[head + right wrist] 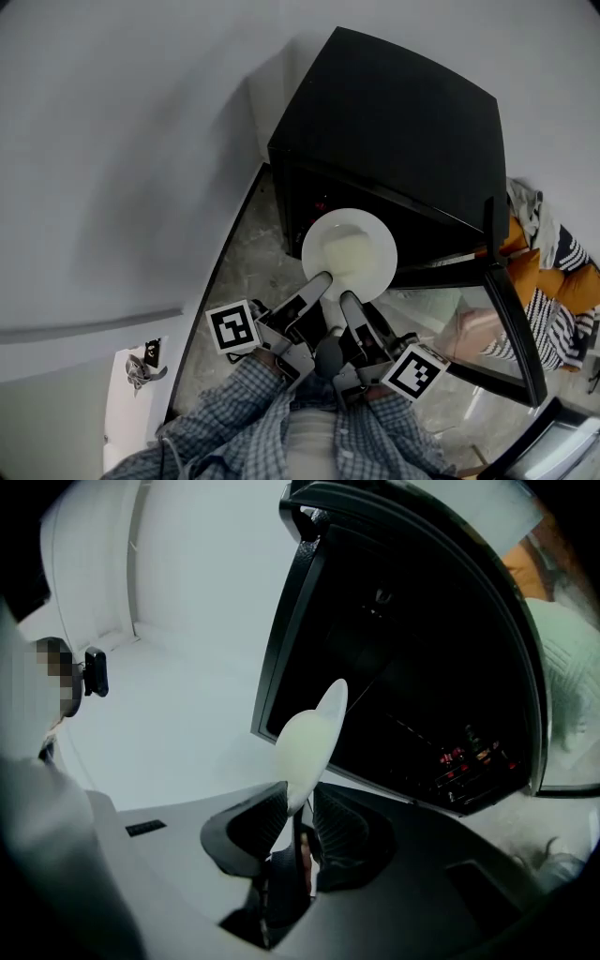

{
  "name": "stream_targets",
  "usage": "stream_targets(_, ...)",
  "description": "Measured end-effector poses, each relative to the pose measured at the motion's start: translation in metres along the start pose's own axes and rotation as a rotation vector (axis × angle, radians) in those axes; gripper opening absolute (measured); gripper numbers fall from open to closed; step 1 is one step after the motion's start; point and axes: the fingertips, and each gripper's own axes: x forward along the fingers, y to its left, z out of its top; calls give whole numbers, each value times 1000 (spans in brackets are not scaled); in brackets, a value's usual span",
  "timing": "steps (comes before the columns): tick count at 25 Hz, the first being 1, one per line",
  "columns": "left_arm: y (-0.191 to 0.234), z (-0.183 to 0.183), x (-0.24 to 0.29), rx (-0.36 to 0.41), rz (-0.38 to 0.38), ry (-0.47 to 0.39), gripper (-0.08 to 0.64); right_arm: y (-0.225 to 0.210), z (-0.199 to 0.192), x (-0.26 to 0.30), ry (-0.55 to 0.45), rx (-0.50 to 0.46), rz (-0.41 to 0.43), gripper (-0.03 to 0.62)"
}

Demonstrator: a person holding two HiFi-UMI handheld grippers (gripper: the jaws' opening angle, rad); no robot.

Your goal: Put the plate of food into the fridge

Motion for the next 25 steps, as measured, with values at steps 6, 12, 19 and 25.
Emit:
stream_targets(6,6,-2,12,5,7,21,60,-9,10,-1,-45,10,-12,81)
stream_targets(12,19,0,31,-22,24,8,60,-23,27,5,-38,2,-27,78)
stream_targets(19,26,14,53,4,3,-21,60,-38,47,19,-39,-13,-38,78)
stream_targets(25,31,26,73,-1,-26,-51,60,-45,66,31,-55,-39,-51,78)
